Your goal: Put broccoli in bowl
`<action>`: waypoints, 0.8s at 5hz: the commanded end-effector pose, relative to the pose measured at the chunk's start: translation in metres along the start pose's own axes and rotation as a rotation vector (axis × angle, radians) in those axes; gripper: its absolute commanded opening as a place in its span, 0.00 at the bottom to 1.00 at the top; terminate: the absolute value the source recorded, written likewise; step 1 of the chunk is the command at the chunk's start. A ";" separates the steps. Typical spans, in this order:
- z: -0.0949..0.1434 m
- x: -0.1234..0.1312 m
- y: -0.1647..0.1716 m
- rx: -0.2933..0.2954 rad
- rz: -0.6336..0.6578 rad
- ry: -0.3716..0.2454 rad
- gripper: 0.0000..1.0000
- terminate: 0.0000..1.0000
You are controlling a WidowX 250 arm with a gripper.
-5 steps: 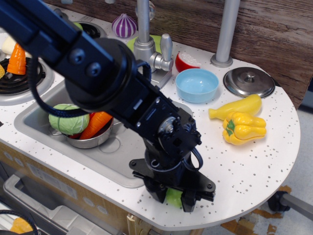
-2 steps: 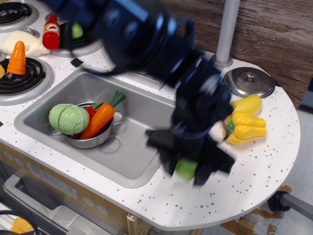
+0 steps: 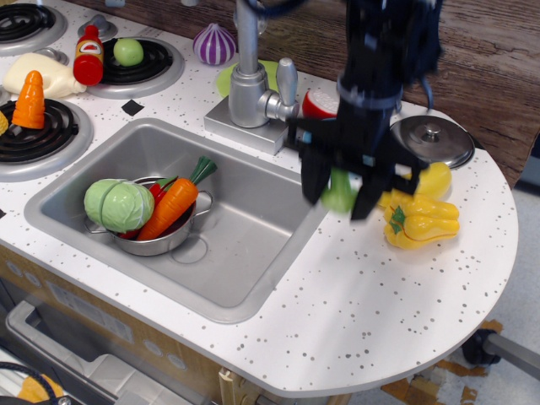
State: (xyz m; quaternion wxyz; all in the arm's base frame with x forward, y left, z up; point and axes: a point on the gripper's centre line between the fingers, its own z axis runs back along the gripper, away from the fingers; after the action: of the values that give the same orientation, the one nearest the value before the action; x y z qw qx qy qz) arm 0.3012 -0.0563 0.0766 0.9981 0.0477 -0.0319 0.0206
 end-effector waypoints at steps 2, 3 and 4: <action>0.016 0.078 0.036 0.056 -0.242 -0.127 0.00 0.00; 0.003 0.104 0.048 0.036 -0.305 -0.220 0.00 0.00; -0.004 0.113 0.052 -0.023 -0.352 -0.249 1.00 0.00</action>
State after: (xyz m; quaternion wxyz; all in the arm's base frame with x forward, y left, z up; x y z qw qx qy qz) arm 0.4036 0.0000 0.0668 0.9806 0.0381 -0.1178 -0.1517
